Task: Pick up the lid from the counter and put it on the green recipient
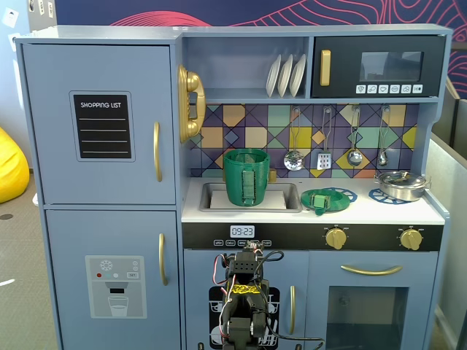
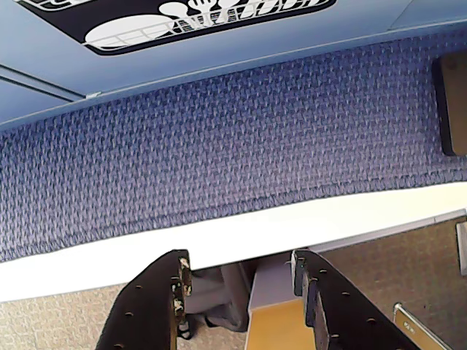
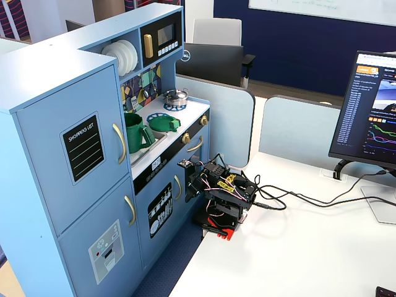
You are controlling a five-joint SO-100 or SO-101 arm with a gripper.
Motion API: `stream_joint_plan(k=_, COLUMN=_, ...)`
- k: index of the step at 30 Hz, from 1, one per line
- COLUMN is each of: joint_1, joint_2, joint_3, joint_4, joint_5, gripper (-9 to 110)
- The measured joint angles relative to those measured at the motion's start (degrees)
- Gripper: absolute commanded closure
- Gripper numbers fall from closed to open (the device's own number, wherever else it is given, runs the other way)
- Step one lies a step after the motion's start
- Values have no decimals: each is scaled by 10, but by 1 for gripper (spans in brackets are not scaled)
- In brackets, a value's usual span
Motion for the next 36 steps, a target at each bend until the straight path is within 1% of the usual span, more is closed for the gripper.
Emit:
stream_joint_plan(k=12, joint_1=0, joint_2=0, joint_3=0, joint_4=0, joint_5=0, gripper=101)
stream_joint_plan(k=14, joint_1=0, joint_2=0, joint_3=0, joint_4=0, joint_5=12, gripper=101)
stream_joint_plan(k=18, joint_1=46, joint_2=-4, joint_3=-4, joint_4=-20, joint_5=8, gripper=101)
stream_joint_plan(k=21, joint_1=91, joint_2=-27, joint_3=-49, joint_4=-98, joint_5=3, gripper=101)
stream_joint_plan(k=23, joint_1=119, joint_2=-62, joint_3=-94, joint_4=-179, joint_5=-30, gripper=101)
stream_joint_plan(k=26, joint_1=161, joint_2=-132, joint_3=-167, joint_4=-312, joint_5=-79, gripper=90)
stream_joint_plan(k=27, joint_1=176, joint_2=-159, joint_3=-189, joint_4=-351, joint_5=-87, gripper=84)
stream_joint_plan(k=29, joint_1=202, joint_2=-200, joint_3=-225, joint_4=-413, joint_5=-80, gripper=77)
stream_joint_plan(k=33, joint_1=247, joint_2=-241, joint_3=-243, joint_4=-533, joint_5=-68, gripper=65)
stream_joint_plan(k=36, joint_1=272, joint_2=-272, joint_3=-257, joint_4=-599, joint_5=-66, gripper=59)
